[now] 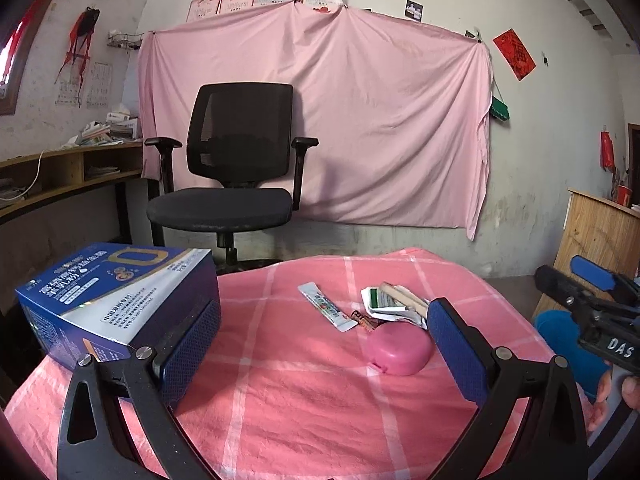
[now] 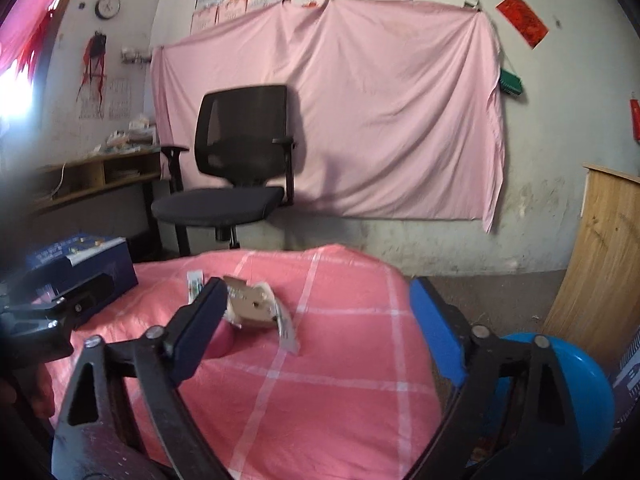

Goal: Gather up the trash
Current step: 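Bring both grippers back over the remaining table items, then close the right gripper on the thin white strip while the left gripper grasps the pink round container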

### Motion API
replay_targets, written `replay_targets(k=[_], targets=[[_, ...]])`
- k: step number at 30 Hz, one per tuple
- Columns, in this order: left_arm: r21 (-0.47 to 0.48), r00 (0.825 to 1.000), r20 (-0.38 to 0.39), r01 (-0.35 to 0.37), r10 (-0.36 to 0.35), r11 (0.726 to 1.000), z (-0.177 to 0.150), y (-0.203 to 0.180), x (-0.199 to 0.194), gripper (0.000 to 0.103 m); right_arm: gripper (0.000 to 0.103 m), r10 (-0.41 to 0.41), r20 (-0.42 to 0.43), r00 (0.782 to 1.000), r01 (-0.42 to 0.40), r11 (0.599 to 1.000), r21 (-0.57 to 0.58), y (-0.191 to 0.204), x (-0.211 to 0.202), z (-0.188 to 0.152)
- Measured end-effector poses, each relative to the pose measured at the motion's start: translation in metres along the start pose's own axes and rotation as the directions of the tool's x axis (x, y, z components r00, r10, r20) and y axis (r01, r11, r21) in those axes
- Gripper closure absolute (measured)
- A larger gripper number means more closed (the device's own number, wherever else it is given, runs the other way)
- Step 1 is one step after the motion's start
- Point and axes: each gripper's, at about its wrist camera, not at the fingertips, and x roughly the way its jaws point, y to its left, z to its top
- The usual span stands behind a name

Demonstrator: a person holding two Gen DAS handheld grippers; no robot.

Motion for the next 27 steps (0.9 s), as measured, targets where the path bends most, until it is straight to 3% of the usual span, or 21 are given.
replay_targets(k=[4,9,16,18,20,24,25,27], targets=[[-0.006,1.0,-0.027,0.015,-0.015,1.0,-0.001,0.002,0.009,0.002,0.017,0.016,-0.055,0.998,-0.018,1.0,-0.021,0.006,0.014,-0.003],[-0.014,0.993,-0.098,0.06,-0.061,0.998,0.003,0.007,0.023,0.008,0.04,0.057,-0.188,0.98,-0.061,0.998,-0.015,0.007,0.043,-0.01],[-0.044,0.945,-0.289,0.149,-0.155,0.988,-0.002,0.007,0.063,0.04,0.055,0.094,-0.309,0.946,-0.102,0.995,-0.008,0.009,0.067,-0.018],[-0.048,0.933,-0.316,0.167,-0.173,0.985,-0.003,0.005,0.069,0.045,0.058,0.105,-0.335,0.936,-0.112,0.994,0.0,0.009,0.074,-0.018],[-0.041,0.923,-0.335,0.186,-0.189,0.982,-0.004,0.001,0.072,0.045,0.061,0.125,-0.372,0.92,-0.131,0.991,0.011,0.009,0.085,-0.019],[-0.013,0.905,-0.366,0.227,-0.216,0.974,-0.007,-0.008,0.078,0.045,0.076,0.152,-0.466,0.872,-0.149,0.988,0.044,0.007,0.106,-0.025],[-0.004,0.898,-0.38,0.237,-0.221,0.972,-0.008,-0.011,0.081,0.045,0.077,0.154,-0.474,0.867,-0.147,0.988,0.052,0.006,0.108,-0.026],[0.004,0.886,-0.404,0.249,-0.227,0.968,-0.011,-0.016,0.088,0.045,0.089,0.166,-0.458,0.873,-0.146,0.986,0.078,0.001,0.105,-0.025]])
